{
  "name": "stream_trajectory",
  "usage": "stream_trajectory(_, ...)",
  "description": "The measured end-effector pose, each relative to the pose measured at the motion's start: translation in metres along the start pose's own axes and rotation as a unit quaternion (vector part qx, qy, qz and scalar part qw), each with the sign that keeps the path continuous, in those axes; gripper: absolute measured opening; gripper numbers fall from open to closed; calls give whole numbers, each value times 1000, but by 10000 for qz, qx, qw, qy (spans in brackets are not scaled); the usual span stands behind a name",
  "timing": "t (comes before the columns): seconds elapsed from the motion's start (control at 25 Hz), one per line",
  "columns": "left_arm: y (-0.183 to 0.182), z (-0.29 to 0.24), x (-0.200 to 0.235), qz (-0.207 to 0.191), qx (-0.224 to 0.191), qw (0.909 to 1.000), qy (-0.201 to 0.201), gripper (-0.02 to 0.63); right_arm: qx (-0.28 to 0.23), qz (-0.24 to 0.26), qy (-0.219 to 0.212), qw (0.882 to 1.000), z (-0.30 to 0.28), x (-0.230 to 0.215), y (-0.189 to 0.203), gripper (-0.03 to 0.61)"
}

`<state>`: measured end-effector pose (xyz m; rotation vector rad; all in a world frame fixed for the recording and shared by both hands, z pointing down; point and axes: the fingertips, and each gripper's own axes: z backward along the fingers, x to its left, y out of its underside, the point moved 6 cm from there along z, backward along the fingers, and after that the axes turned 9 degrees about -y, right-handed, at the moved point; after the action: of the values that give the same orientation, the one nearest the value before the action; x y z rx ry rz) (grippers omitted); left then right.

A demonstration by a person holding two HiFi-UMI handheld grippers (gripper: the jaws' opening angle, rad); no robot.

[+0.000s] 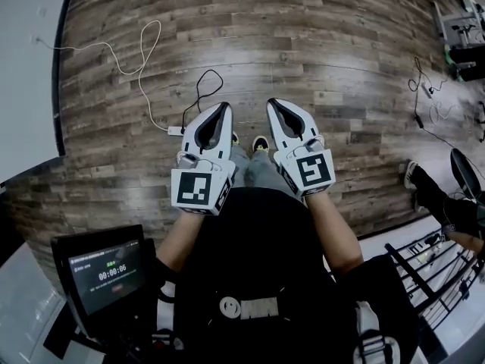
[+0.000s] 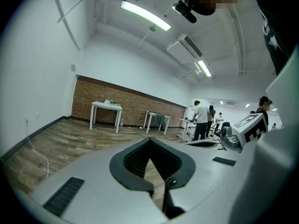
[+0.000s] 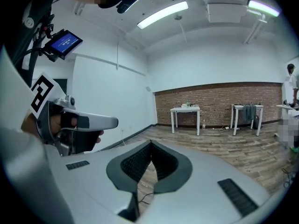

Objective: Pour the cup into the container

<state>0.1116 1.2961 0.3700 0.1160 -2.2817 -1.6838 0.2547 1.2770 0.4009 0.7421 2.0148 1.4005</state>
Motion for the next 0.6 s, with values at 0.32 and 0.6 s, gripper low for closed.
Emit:
stream_trajectory(0.32, -7, -27, 7, 27, 80, 9998, 152, -2, 11, -11, 132, 9999, -16, -21, -7, 5)
stream_trajectory(0.6, -15, -68, -5, -125, 101, 9998, 75, -2, -63, -96, -8, 9999, -27, -61, -8, 5)
